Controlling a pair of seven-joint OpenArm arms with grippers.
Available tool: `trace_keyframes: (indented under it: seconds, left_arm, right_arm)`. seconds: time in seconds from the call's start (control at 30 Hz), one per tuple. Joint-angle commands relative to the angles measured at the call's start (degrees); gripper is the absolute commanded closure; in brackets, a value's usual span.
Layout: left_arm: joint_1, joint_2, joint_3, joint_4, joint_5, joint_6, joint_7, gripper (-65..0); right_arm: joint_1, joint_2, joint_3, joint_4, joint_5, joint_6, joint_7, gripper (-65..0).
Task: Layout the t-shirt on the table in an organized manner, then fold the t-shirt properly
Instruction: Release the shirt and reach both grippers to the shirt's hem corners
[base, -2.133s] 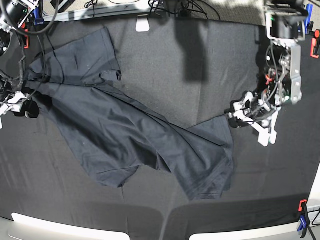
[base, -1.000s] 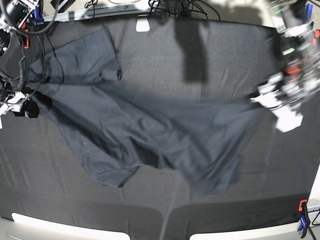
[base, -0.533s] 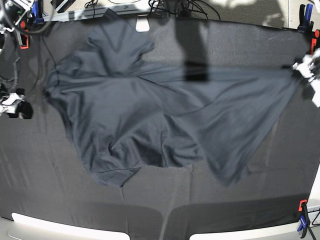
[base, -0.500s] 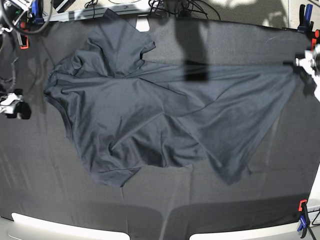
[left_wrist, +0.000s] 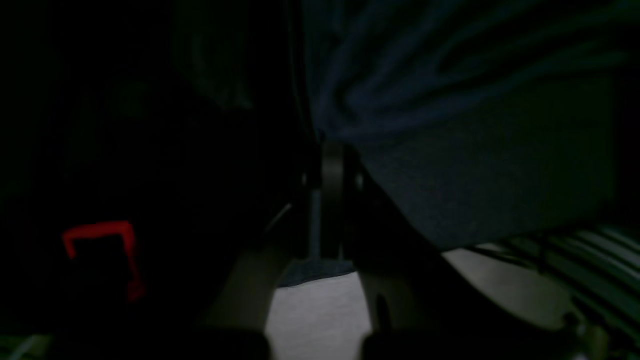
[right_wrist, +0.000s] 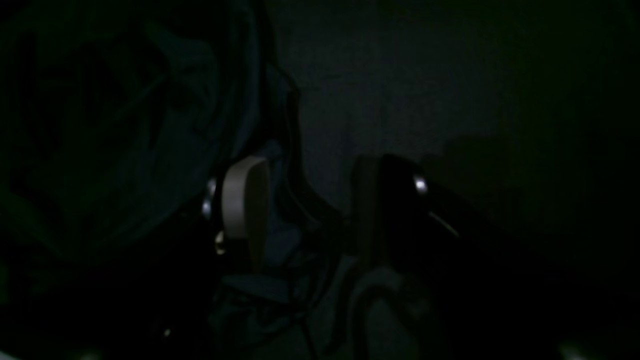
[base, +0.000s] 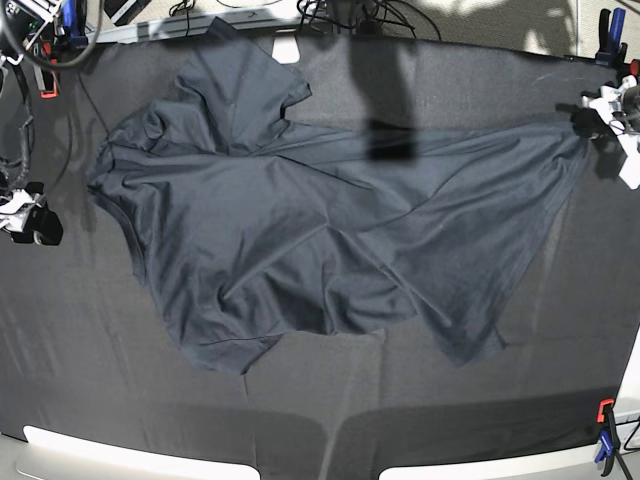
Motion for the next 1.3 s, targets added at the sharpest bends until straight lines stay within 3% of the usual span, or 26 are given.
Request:
trace_keyframes:
  seconds: [0.0,0.13,0.23,0.37,0.6,0.8,0.93,1.1,1.27]
  left_arm:
    - [-0.13,-1.27,-0.48,1.81,-0.90,-0.17,-0.50,0.0]
    - [-0.13,-1.25,-0.48,5.01,-1.77,-0.20,-0.04,-28.5]
    - [-0.13,-1.29,-0.50,7.78,-2.01,-0.22,0.11,-39.4]
    - [-0.15,-1.27,-0.50,13.35,-1.49,-0.22,-1.88,-40.2]
    - [-6.05,1.01,-0.42,21.97,3.02,0.07,-14.23,-40.1]
    - [-17.29,5.55,0.90,19.65,4.28,1.09,-13.64,-39.9]
    - [-23.08,6.54,6.82,13.64,6.45,1.25,-14.67,-39.9]
    - [-32.44,7.13,18.10,3.43,11.74,5.31,-15.98,-39.9]
    - [-37.88,12.26,23.30,-0.26,12.92,5.66,-15.98,-39.9]
  right_arm:
    - [0.74,1.57,0.28,1.01,1.46,0.95,1.09,-34.1]
    - [0.74,1.57,0.28,1.01,1.46,0.95,1.09,-34.1]
    - [0.76,1.57,0.28,1.01,1.46,0.95,1.09,-34.1]
    - [0.76,1.57,0.28,1.01,1.49,0.95,1.09,-34.1]
    - [0.76,1.22,-1.99,1.01,1.46,0.95,1.09,-34.0]
    - [0.76,1.25,-8.04,1.01,1.44,0.95,1.16,-34.0]
    - [0.79,1.25,-9.97,1.01,1.44,0.95,1.86,-34.0]
    - [0.85,1.29,-9.77,1.01,1.25,0.95,3.50,-34.0]
    - [4.66,1.27,-10.25,0.39,-1.68,0.95,5.79,-34.0]
